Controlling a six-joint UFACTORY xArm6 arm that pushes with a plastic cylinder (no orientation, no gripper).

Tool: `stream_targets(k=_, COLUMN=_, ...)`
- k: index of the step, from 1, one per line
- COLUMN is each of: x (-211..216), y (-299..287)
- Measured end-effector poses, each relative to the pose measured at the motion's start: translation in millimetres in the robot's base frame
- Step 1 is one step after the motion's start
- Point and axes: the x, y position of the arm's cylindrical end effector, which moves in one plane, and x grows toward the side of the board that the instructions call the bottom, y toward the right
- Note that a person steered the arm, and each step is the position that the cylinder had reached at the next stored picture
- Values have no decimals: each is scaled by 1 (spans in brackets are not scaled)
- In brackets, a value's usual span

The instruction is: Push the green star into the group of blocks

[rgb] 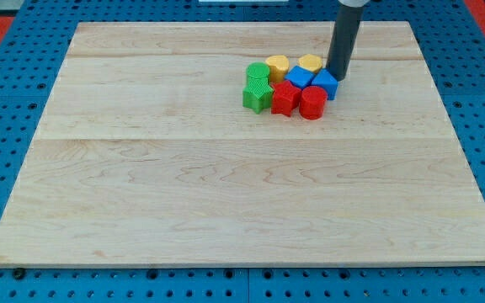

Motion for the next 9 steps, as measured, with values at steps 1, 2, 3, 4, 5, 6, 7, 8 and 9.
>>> stream_targets(k=1, x=-2, y=9)
stream_targets(k=2, x=-2, y=44)
stream_targets(k=3, x=13, y=84)
stream_targets(k=4, x=72, y=87)
stream_targets(k=5, x=90, y=87)
stream_targets(k=6, x=99, y=77)
stream_targets(k=7, x=125, y=40)
stream_targets(k=8, x=128, y=-29)
stream_targets(k=9, x=117, y=-83)
